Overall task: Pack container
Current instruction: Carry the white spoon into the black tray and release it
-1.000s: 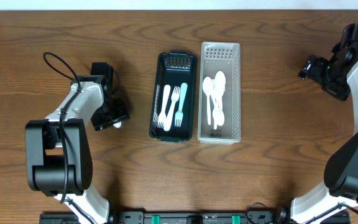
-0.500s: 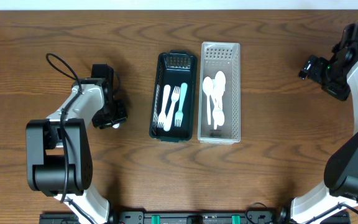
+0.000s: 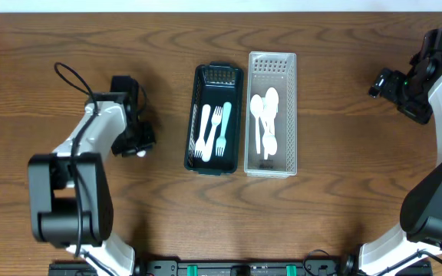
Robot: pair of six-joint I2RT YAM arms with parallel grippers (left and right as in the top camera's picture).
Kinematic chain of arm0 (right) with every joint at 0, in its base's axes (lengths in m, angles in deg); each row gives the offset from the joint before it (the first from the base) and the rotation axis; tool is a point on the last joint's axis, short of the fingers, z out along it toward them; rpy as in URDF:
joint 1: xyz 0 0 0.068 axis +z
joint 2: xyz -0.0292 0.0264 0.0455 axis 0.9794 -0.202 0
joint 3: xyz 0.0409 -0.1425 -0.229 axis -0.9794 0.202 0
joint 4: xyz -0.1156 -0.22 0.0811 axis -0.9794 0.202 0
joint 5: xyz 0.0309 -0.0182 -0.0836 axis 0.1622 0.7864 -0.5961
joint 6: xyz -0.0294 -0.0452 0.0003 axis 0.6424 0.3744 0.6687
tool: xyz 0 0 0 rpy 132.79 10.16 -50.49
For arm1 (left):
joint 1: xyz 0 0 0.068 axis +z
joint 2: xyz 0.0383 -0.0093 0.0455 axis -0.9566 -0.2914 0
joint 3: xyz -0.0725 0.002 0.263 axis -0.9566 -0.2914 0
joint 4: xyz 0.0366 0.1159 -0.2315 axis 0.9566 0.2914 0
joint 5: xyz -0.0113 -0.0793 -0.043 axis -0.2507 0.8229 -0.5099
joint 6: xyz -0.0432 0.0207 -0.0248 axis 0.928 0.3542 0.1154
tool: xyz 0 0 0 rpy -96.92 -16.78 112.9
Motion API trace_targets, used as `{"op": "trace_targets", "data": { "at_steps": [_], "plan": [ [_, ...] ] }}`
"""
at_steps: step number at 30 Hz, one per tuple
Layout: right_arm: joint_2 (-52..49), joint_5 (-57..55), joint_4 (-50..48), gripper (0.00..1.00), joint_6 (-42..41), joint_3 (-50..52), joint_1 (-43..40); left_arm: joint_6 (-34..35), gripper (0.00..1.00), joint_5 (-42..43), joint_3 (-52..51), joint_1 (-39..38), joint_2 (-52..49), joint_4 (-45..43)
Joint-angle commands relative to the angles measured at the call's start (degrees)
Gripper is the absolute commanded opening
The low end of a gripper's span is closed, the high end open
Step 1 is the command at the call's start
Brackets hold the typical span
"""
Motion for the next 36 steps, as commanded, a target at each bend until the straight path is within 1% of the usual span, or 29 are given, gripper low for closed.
{"op": "trace_targets", "data": {
  "at_steps": [1,5,7,9,12,15,19,26,27,28,29,31,36],
  "plan": [
    [-0.1,0.2,-0.1,0.99,-0.8,0.3,0.2,-0.3,0.25,0.0,5.1,0.0,7.1,1.9],
    [-0.1,0.2,-0.3,0.99,-0.8,0.3,0.2,-0.4,0.25,3.9,7.0,-1.3,14.5,3.8],
    [-0.1,0.2,-0.3,0.99,-0.8,0.3,0.2,-0.5,0.25,8.2,7.0,-3.4,18.0,3.8],
    [-0.1,0.2,-0.3,0.99,-0.8,0.3,0.2,-0.7,0.24,9.9,7.0,-6.3,20.4,3.8],
    [-0.1,0.2,-0.3,0.99,-0.8,0.3,0.2,-5.3,0.24,9.7,7.0,-12.5,22.4,3.8],
    [-0.1,0.2,-0.5,0.99,-0.8,0.3,0.2,-7.5,0.24,8.9,6.6,-18.1,21.7,3.6],
    [-0.1,0.2,-0.7,0.99,-0.8,0.3,0.2,-7.9,0.24,4.1,5.8,-24.2,18.2,3.6],
    [-0.1,0.2,-1.1,0.99,-1.3,0.3,0.2,-7.8,0.24,4.2,5.8,-29.5,8.7,1.8],
    [-0.1,0.2,-1.1,0.99,-1.7,0.3,0.2,-7.8,0.26,4.2,5.8,-30.0,7.5,1.6],
    [-0.1,0.2,-1.1,0.99,-2.1,0.3,0.2,-7.7,0.40,4.2,5.8,-30.3,6.8,1.4],
    [-0.1,0.3,-1.2,0.99,-2.2,0.3,0.2,-7.1,0.63,4.2,5.9,-30.4,6.3,1.0],
    [-0.1,0.2,-1.2,0.99,-2.2,0.3,0.2,-5.5,0.98,4.0,6.2,-30.2,6.6,0.3],
    [-0.1,0.2,-1.0,0.99,-2.2,0.3,0.2,-0.4,0.98,-0.3,10.2,-27.2,10.1,0.6]
  ]
}}
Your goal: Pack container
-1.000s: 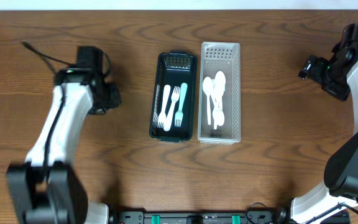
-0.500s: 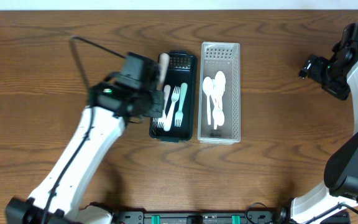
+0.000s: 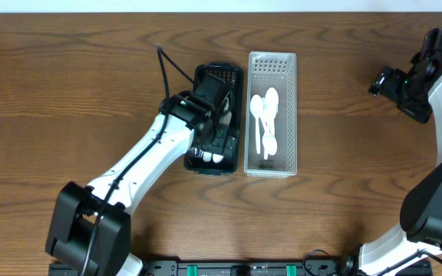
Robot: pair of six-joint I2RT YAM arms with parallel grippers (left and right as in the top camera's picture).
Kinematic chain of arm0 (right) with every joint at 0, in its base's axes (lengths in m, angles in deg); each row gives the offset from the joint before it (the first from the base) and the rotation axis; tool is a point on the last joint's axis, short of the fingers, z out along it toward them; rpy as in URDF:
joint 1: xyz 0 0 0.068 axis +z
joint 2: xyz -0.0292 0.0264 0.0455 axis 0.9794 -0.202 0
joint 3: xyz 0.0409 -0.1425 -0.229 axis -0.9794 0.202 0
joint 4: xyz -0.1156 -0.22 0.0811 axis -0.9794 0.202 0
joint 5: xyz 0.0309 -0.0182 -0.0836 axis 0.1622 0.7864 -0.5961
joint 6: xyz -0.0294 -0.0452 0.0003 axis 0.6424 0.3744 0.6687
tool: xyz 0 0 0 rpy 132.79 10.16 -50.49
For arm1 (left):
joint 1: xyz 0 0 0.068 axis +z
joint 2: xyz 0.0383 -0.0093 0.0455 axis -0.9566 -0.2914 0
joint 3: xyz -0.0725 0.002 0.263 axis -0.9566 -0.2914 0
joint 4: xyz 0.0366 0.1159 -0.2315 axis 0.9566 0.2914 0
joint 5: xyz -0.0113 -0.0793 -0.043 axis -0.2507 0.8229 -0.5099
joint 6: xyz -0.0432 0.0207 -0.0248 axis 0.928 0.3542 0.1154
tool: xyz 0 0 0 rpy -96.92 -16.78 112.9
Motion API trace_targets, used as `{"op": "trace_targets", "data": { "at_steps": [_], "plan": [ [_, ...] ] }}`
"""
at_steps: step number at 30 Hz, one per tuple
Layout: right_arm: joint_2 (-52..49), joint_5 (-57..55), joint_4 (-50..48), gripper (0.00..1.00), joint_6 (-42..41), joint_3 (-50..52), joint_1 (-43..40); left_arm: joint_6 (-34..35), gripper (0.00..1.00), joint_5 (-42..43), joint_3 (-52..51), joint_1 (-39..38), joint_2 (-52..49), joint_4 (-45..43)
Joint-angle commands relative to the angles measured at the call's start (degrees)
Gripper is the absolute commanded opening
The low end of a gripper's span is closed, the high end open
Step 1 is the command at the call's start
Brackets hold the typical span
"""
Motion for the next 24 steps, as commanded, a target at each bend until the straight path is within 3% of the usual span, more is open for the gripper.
{"op": "trace_targets", "data": {
  "at_steps": [1,8,10,12,14,18,24],
  "plan": [
    [0.0,0.2,0.0,0.99,-0.9,0.3,0.2,3.9,0.98,-4.1,4.3,3.0,4.2,0.3],
    [0.0,4.3,-0.5,0.97,-0.3,0.3,0.2,4.1,0.98,-4.3,6.4,14.1,12.0,2.7],
    [-0.1,7.0,-0.6,0.50,1.4,0.3,0.4,4.1,0.98,-4.3,6.4,18.5,12.9,3.4],
    [-0.2,8.8,-1.1,0.35,1.1,0.7,0.9,4.1,0.98,-4.2,6.3,23.2,12.7,4.2],
    [-0.5,11.0,-3.0,0.28,1.1,1.8,2.0,4.1,0.98,-4.2,5.7,27.2,11.8,4.7],
    [-2.2,12.3,-9.2,0.01,-1.2,5.7,6.0,4.1,0.98,-4.2,4.0,33.5,8.2,5.7],
    [-6.4,18.0,-18.3,0.01,-4.4,9.9,13.1,4.1,0.98,-4.3,3.9,38.2,2.2,6.6]
  ]
}}
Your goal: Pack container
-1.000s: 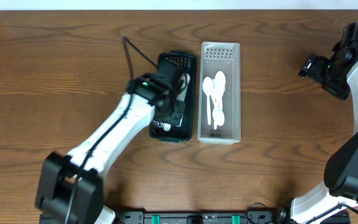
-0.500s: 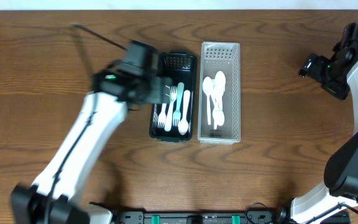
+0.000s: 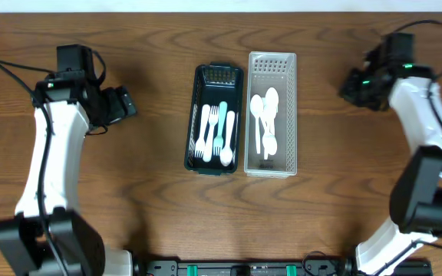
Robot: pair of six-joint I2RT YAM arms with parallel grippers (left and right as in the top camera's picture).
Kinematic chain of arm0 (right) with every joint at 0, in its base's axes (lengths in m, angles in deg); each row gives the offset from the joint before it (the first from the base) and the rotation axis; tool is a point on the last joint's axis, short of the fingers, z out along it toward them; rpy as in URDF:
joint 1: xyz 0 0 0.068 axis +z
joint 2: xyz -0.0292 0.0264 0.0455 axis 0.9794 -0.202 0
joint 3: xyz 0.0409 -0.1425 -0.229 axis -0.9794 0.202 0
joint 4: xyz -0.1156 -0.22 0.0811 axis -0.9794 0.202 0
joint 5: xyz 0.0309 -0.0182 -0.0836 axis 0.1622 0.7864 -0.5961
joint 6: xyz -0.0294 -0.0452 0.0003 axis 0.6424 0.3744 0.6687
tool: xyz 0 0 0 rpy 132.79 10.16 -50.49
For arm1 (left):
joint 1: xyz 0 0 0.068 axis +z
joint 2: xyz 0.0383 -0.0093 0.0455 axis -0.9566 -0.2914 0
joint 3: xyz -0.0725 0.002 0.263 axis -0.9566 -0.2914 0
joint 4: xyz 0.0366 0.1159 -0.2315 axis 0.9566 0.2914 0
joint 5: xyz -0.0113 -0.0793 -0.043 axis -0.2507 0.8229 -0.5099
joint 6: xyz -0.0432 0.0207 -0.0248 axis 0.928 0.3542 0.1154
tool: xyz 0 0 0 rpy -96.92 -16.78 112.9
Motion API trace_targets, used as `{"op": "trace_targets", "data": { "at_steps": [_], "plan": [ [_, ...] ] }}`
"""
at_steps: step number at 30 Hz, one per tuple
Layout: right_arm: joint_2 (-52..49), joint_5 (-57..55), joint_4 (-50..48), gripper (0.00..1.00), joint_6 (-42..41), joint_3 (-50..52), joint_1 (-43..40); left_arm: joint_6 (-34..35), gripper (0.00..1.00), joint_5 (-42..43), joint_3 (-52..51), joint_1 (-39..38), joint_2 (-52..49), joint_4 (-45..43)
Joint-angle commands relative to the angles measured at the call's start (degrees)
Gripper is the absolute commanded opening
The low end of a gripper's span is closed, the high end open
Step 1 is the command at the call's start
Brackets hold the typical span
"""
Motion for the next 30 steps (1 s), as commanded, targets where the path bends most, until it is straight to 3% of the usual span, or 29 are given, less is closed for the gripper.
{"op": "trace_targets", "data": {
  "at_steps": [1,8,15,24,30],
  "plan": [
    [-3.3,4.1,-2.6,0.01,-2.7,1.5,4.3,0.3,0.98,-0.7,-0.9,1.9,-2.4,0.3],
    [-8.4,7.1,-8.3,0.01,-2.8,1.5,12.0,0.3,0.98,-0.7,-0.9,3.6,-5.0,0.3],
    [-8.3,9.2,-11.4,0.01,0.9,1.5,13.7,0.3,0.98,-0.7,-0.9,3.6,-5.2,0.3],
    [-6.8,7.8,-10.8,0.01,1.1,1.2,5.6,0.3,0.98,-0.7,-0.9,3.6,-5.2,0.3],
    [-0.2,9.4,-10.4,0.01,9.5,0.9,-0.2,0.3,0.98,-0.7,-0.9,3.7,-5.1,0.3]
  ]
}}
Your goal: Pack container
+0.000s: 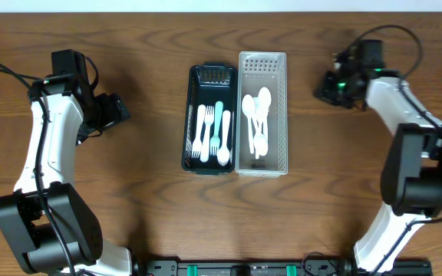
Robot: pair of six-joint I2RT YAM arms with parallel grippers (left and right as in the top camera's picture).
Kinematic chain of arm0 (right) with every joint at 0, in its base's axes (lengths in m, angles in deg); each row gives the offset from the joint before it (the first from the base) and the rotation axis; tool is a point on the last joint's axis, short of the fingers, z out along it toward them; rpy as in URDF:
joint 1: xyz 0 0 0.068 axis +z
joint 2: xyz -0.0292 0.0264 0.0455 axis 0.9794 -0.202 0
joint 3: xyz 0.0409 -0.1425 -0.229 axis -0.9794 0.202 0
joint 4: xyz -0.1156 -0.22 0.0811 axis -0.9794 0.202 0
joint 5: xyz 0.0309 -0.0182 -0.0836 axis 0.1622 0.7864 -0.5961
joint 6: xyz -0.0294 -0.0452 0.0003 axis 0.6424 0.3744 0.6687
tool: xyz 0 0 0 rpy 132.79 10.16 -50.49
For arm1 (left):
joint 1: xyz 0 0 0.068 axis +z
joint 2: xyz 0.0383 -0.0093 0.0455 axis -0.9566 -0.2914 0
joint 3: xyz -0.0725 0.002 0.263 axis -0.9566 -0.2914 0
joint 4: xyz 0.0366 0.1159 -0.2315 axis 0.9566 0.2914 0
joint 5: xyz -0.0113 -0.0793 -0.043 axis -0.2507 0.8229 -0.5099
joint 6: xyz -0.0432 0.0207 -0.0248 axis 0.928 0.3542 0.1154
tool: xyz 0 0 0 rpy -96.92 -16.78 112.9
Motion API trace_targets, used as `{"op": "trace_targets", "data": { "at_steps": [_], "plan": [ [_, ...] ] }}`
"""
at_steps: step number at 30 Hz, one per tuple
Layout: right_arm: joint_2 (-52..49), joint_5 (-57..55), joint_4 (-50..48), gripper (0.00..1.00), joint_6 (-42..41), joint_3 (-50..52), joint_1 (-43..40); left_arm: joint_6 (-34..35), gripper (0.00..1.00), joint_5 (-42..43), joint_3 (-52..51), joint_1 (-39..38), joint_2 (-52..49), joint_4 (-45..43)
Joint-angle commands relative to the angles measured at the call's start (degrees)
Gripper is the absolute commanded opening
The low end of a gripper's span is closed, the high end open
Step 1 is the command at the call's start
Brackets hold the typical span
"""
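A dark green basket sits mid-table and holds white forks, a pale teal fork and a white spoon. Touching its right side is a white basket holding several white spoons. My left gripper hovers well to the left of the baskets, open with nothing in it. To the right of the white basket's far end is my right gripper, apart from the basket. The overhead view does not show how its jaws stand.
The wooden table carries only the two baskets. Black cables loop off both arms, at the far left and the upper right. The arm bases stand at the near edge.
My right gripper has moved left, closer to the white basket. Both baskets now lie slightly further left. The left gripper has shifted only a little.
At first my left gripper held a white utensil left of the baskets, and the right arm stayed far right. Then the left gripper was over the dark basket. Later it was back at the left, empty, with a white spoon added to that basket. The right gripper has since come nearer.
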Motion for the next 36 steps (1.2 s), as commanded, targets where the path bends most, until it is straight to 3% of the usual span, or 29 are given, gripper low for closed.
{"op": "trace_targets", "data": {
  "at_steps": [1,8,19,21,23,24,25,26,27,36],
  "plan": [
    [8.0,1.2,0.4,0.01,7.5,-0.4,-1.7,0.3,0.98,-0.7,-0.3,0.3,-0.4,0.3],
    [24.7,-1.1,3.9,0.01,13.4,-0.4,-2.0,0.3,0.98,-0.7,-0.3,0.2,2.7,0.3],
    [57.1,-1.1,12.8,0.03,17.2,-0.4,-2.0,0.3,0.98,-0.7,-0.3,0.2,17.4,0.3],
    [61.6,-1.1,15.5,0.10,17.2,-0.4,-2.0,0.3,0.98,-0.7,-0.3,0.2,19.9,0.3],
    [65.5,-1.1,18.6,0.25,17.2,-0.4,-2.0,0.3,0.98,-0.7,-0.3,0.2,21.9,0.3],
    [68.4,-1.1,21.2,0.50,17.4,-0.4,-2.0,0.3,0.98,-0.7,-0.3,0.2,23.1,0.3],
    [69.7,-1.1,22.2,0.61,17.5,-0.4,-2.0,0.3,0.98,-0.7,-0.3,0.2,23.6,0.3],
    [71.6,-1.1,23.6,0.92,17.5,-0.4,-2.0,0.3,0.98,-0.7,-0.3,0.2,24.4,0.3],
    [72.7,-1.1,24.2,0.99,17.5,-0.4,-2.0,0.3,0.98,-0.7,-0.3,0.2,24.9,0.3],
    [80.0,-1.1,28.8,0.99,17.4,-0.4,-2.0,0.3,0.98,-0.7,-0.3,0.2,25.5,0.3]
  ]
}}
